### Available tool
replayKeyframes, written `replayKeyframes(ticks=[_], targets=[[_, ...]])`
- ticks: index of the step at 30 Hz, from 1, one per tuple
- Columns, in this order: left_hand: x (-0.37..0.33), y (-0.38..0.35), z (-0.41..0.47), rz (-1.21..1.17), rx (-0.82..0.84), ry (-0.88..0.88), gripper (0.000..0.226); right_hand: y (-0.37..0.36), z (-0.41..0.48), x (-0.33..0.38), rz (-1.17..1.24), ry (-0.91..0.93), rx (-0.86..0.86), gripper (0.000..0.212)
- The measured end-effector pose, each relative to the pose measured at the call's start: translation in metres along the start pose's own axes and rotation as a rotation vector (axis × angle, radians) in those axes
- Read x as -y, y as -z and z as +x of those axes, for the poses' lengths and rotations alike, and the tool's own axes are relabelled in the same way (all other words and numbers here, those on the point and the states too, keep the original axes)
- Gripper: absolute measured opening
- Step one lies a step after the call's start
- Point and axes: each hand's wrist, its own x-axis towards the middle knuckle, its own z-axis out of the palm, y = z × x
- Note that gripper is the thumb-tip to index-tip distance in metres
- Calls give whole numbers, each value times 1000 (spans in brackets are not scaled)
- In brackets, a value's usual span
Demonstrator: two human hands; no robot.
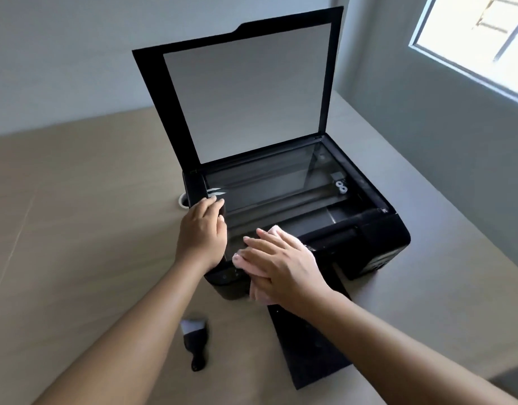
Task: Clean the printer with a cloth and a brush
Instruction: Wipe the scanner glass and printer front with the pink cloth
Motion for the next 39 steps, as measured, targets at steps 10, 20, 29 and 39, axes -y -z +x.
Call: replayKeyframes(ticks=[10, 20, 29, 39], targets=[[4, -5, 1, -31, -30, -26, 44, 1, -8, -16, -106, -752, -224, 49], [6, -7, 1, -15, -24, -29, 47, -7, -34, 7, 132, -2, -98, 32], [6, -9, 2, -47, -43, -13, 40, -18, -14, 16, -105, -522, -221, 31], [7, -10, 3, -64, -50, -18, 41, 1, -48, -7, 157, -79, -265, 26]])
